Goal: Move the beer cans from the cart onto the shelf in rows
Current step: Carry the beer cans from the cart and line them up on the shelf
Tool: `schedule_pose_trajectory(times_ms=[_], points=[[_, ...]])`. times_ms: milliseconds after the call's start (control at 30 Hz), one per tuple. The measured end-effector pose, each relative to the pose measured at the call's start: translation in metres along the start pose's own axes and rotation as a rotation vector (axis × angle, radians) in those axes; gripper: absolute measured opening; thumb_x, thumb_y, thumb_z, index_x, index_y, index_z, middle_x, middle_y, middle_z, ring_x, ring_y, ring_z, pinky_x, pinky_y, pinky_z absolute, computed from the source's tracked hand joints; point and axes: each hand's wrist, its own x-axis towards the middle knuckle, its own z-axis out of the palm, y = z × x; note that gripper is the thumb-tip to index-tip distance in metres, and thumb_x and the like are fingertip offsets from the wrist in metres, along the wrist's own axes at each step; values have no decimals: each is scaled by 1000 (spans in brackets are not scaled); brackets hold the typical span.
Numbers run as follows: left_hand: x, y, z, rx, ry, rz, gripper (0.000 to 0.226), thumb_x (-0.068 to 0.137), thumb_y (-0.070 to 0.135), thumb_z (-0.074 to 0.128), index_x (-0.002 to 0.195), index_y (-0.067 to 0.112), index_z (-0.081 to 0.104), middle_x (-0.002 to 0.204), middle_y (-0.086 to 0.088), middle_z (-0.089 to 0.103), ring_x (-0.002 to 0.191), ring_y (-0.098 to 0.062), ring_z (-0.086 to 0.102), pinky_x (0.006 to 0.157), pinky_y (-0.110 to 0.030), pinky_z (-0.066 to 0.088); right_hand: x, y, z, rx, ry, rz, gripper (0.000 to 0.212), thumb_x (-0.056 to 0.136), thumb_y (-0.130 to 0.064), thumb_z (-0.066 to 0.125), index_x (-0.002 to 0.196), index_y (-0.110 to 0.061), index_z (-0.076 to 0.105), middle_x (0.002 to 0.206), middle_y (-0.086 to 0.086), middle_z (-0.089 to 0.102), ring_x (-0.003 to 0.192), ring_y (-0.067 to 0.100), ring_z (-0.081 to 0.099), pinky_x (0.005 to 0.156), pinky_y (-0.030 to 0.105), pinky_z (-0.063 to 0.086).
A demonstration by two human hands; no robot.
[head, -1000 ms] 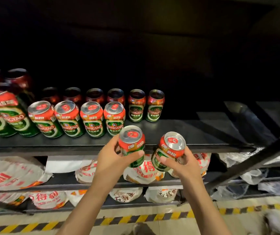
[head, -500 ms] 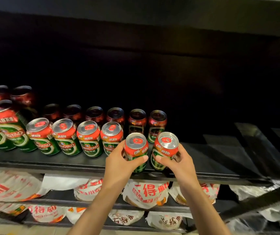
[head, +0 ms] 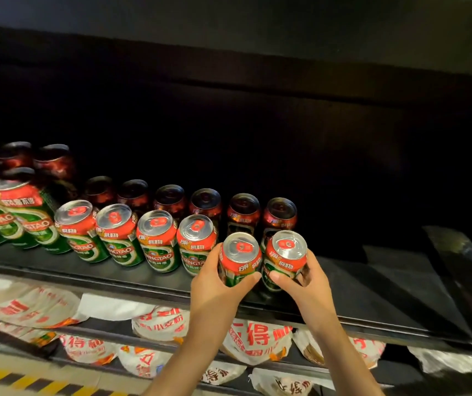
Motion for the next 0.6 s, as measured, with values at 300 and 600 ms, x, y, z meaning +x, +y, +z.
schedule_pose_trajectory(times_ms=[300, 600], points=[[-5, -39, -4, 94, -104, 97, 82, 83, 11, 68, 134, 52, 19, 137, 26, 39, 125, 16, 34, 96, -2, 31, -5, 17, -3, 0, 19, -55, 66, 68, -36, 74, 128, -36, 46, 128, -12, 57, 120, 1, 53, 102, 28, 44], [-5, -51, 4, 43, 29, 144, 76, 79, 15, 73, 139, 36, 32, 137, 20, 44, 129, 4, 39, 103, -15, 36, -2, 24, -2, -103, 42, -69, 69, 73, -17, 78, 131, -33, 44, 125, -19, 57, 114, -11, 51, 88, 5, 42]])
